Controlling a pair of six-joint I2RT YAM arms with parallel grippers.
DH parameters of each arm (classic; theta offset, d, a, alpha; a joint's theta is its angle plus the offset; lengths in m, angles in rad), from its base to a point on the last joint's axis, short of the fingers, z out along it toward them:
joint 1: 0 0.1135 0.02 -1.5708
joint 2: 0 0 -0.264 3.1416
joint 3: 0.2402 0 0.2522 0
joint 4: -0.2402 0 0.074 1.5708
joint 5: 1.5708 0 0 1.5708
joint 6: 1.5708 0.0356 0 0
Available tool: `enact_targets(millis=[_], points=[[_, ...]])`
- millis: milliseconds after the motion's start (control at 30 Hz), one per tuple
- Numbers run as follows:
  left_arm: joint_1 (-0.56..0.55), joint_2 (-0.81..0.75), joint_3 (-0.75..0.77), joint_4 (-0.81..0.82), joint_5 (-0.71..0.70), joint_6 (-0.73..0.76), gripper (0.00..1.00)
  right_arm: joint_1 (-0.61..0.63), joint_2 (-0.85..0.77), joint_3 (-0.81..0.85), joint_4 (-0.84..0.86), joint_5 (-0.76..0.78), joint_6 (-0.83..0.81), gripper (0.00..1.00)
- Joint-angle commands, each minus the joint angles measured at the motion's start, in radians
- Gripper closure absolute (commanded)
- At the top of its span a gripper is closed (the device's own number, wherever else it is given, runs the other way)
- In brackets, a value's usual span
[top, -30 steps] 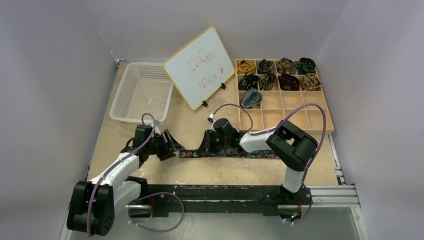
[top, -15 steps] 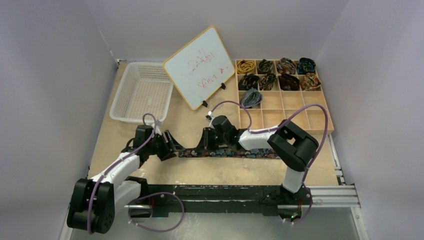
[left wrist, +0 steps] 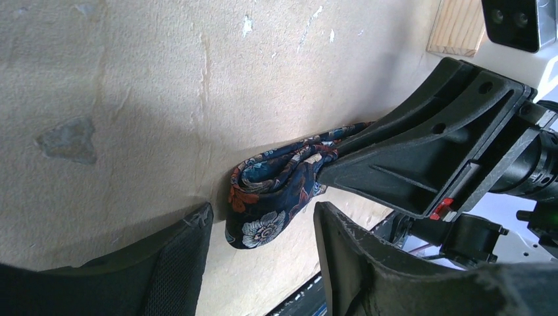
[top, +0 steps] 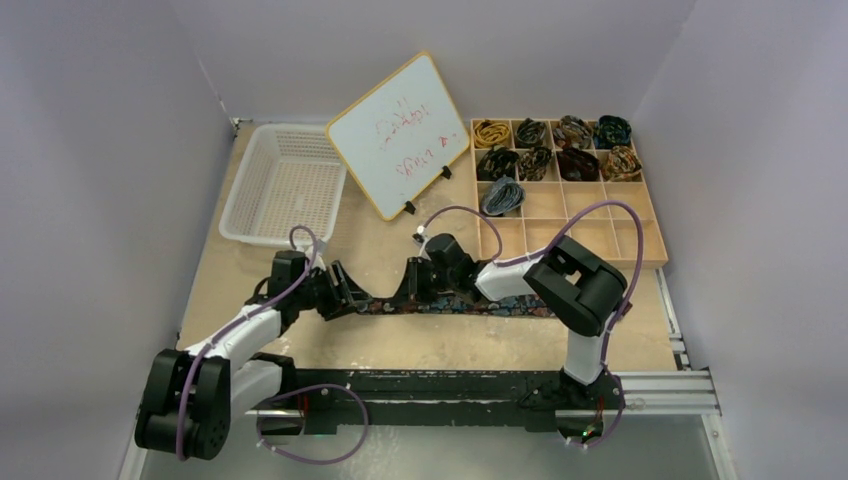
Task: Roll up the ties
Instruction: Roll the tie at the center of the board.
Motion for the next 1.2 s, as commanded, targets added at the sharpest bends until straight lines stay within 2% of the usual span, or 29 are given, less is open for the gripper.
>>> enact_targets(millis=[0, 200, 567, 800, 1167], points=[[0.006, 0.01, -0.025, 0.033, 0.016, 0.028, 0.44, -0.008, 0.032, -0.039, -0.01, 0.005, 0.002, 0.81], [0.006, 0.04, 0.003, 0.01, 0.066, 0.053, 0.46, -0.014, 0.063, -0.041, 0.019, -0.044, -0.006, 0.81], [0.006, 0.051, -0.034, 0.1, 0.082, 0.031, 0.53, -0.021, 0.095, -0.039, 0.028, -0.067, -0.015, 0.82], [0.005, 0.06, -0.005, 0.092, 0.078, 0.038, 0.65, -0.025, 0.088, -0.028, 0.018, -0.075, -0.025, 0.81], [0.006, 0.069, 0.012, 0.101, 0.042, 0.027, 0.92, -0.025, 0.048, 0.019, -0.033, -0.084, -0.061, 0.77]])
